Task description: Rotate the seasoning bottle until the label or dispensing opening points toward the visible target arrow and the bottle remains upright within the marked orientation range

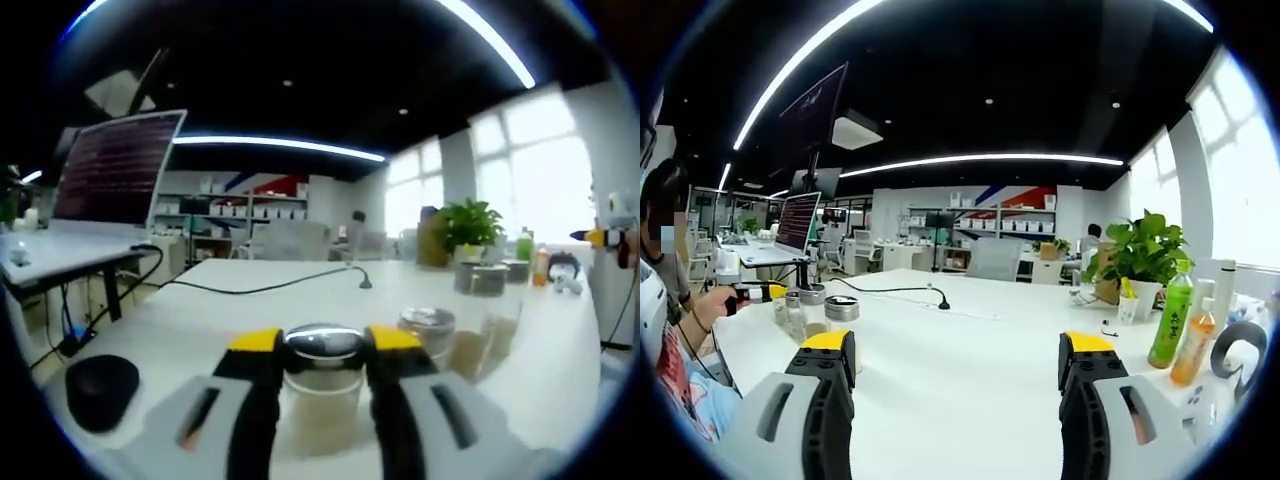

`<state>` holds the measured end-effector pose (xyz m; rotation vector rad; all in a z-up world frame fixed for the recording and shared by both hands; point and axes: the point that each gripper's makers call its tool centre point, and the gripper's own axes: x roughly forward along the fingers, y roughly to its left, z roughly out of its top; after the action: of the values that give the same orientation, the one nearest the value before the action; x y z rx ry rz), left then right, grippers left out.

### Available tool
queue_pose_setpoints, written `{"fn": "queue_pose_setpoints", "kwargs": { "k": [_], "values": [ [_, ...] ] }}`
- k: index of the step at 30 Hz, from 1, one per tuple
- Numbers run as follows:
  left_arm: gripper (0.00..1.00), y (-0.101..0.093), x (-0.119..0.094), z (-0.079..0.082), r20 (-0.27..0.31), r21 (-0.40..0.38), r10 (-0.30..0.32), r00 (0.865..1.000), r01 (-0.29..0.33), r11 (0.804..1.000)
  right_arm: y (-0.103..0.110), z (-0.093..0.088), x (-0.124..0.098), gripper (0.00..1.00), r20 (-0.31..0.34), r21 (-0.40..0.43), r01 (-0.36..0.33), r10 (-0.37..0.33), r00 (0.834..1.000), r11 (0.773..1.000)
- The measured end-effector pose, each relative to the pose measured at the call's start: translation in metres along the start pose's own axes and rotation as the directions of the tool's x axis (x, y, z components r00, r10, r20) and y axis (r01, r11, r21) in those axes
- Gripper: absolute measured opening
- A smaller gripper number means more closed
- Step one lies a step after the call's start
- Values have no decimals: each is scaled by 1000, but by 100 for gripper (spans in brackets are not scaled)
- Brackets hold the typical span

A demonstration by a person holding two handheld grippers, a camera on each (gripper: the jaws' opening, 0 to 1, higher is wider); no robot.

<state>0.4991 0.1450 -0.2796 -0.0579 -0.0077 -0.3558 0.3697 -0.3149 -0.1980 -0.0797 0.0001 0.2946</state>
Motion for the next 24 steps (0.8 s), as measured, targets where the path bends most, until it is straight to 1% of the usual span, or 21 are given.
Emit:
{"fn": "queue_pose_setpoints", "kwargs": {
  "k": [5,6,9,12,14,21,23,24],
  "values": [
    [33,-1,1,0,-3,-3,-41,999,41,999,-1,-2,1,86,-5,8,8,-8,1000,1000],
    [33,-2,1,0,-4,9,-56,998,56,998,-2,-2,1,87,-5,9,8,-8,1000,1000],
    [33,-1,2,-1,1,0,-95,995,95,995,-2,-2,1,87,-5,13,10,-10,1000,1000],
    [33,-3,2,-1,0,3,-120,993,120,993,-3,-2,1,89,-4,13,15,-15,1000,1000],
    [33,-3,2,-1,3,1,-135,991,135,991,-5,-1,1,92,2,16,26,-26,1000,1000],
    [33,-6,1,-1,7,-4,-184,983,184,983,-11,-2,0,94,4,31,48,-48,999,998],
    [33,-6,1,0,6,9,-195,981,195,981,-11,-1,0,95,7,34,47,-47,999,998],
    [33,-6,1,0,6,11,-199,980,199,980,-9,2,0,96,28,55,42,-44,999,998]
  ]
}}
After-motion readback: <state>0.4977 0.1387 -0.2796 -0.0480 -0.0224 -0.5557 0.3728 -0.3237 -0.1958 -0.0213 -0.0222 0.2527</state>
